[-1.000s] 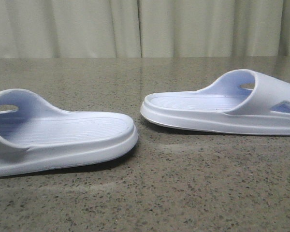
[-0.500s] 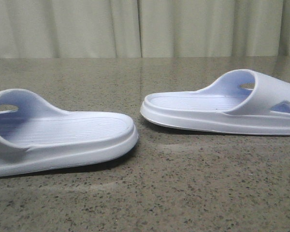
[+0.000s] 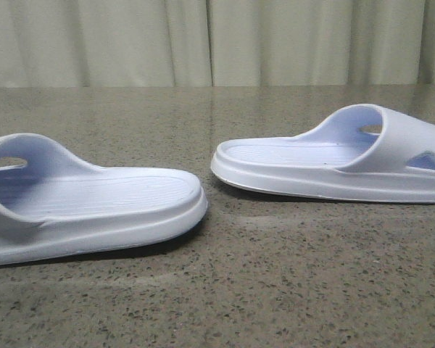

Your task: Insert blue slippers together front up

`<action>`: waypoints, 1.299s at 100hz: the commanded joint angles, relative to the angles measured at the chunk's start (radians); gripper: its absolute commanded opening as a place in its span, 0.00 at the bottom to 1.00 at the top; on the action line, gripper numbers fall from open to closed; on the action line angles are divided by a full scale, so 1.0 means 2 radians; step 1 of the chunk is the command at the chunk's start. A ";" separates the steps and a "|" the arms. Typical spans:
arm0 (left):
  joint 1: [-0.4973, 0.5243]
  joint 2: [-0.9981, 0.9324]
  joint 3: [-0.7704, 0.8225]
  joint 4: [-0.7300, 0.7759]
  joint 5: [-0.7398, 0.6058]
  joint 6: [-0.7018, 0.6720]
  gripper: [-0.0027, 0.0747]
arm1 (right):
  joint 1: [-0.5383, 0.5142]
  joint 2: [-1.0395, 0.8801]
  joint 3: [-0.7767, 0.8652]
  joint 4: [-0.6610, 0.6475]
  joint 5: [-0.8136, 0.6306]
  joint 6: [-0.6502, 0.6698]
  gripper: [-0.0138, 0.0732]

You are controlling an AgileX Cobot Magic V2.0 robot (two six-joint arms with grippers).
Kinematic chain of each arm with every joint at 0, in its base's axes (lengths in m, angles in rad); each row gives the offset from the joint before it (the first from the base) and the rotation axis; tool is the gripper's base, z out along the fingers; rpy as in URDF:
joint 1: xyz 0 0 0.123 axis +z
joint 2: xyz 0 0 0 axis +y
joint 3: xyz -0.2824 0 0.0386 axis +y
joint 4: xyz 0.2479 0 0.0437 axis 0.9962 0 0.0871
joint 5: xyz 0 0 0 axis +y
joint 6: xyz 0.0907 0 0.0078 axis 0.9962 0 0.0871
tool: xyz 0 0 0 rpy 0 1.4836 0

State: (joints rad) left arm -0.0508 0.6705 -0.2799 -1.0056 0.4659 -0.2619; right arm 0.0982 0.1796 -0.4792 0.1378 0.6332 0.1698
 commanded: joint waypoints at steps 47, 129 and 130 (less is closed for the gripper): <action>0.000 0.003 -0.009 -0.006 0.003 -0.004 0.34 | -0.003 0.011 -0.018 0.002 -0.037 0.000 0.54; 0.000 -0.004 -0.009 -0.209 -0.025 0.156 0.06 | -0.003 0.011 -0.018 0.002 -0.040 0.000 0.54; 0.000 -0.005 -0.009 -0.218 -0.024 0.159 0.06 | -0.003 0.011 -0.018 0.002 -0.040 0.000 0.54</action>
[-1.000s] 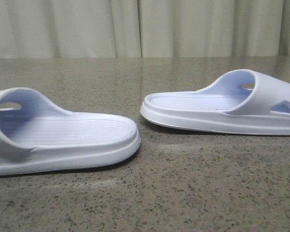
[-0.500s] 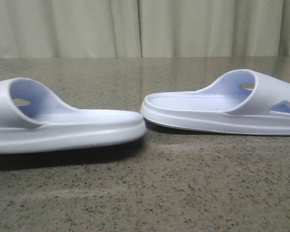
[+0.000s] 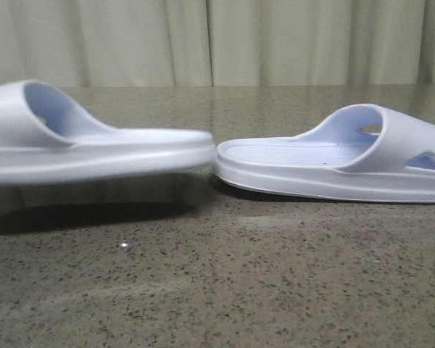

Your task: Insert blue slippers together front up

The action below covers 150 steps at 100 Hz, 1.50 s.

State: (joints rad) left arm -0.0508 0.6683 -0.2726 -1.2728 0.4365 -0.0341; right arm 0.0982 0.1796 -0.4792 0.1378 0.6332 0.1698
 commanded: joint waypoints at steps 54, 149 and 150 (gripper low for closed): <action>0.000 -0.023 -0.013 -0.180 0.046 0.110 0.06 | -0.003 0.125 -0.016 -0.072 -0.092 0.065 0.54; 0.000 -0.023 -0.013 -0.170 0.058 0.111 0.06 | -0.003 0.403 -0.016 -0.008 -0.225 0.149 0.54; 0.000 -0.023 -0.013 -0.170 0.058 0.111 0.06 | -0.003 0.405 -0.016 -0.008 -0.225 0.149 0.54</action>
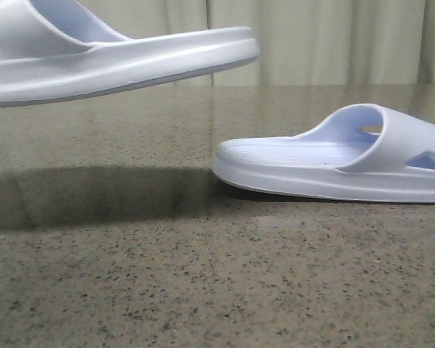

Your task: Insert blue slippers together front up

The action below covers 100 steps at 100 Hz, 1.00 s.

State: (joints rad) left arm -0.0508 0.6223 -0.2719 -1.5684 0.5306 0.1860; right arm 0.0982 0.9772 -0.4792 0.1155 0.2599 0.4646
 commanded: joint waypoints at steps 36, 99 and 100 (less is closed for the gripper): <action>0.000 0.000 -0.013 -0.020 0.011 0.000 0.06 | -0.001 0.030 -0.016 0.037 -0.040 0.001 0.54; 0.000 0.000 -0.013 -0.020 0.011 0.000 0.06 | -0.001 0.042 -0.016 0.125 -0.028 0.001 0.54; 0.000 0.000 -0.013 -0.020 0.011 0.000 0.06 | -0.001 0.043 -0.016 0.126 -0.026 0.001 0.54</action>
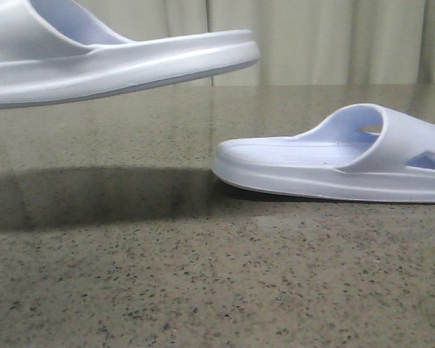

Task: Insert blue slippers together front up
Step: 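Grasp the other slipper by its sole edge with the right gripper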

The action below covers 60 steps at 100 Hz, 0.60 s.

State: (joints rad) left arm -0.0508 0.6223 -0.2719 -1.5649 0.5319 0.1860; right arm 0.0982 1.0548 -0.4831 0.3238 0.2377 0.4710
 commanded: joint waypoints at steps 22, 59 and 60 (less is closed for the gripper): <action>0.000 0.000 -0.013 -0.022 0.011 0.000 0.06 | -0.001 0.032 -0.015 0.041 -0.001 -0.002 0.54; 0.000 0.000 -0.013 -0.022 0.011 0.000 0.06 | -0.001 0.039 -0.015 0.042 -0.001 -0.002 0.44; 0.000 0.000 -0.013 -0.022 0.011 0.000 0.06 | -0.001 0.039 -0.015 0.042 -0.002 -0.002 0.44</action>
State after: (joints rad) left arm -0.0508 0.6223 -0.2719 -1.5649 0.5319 0.1860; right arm 0.0982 1.1253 -0.5025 0.4084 0.2034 0.4710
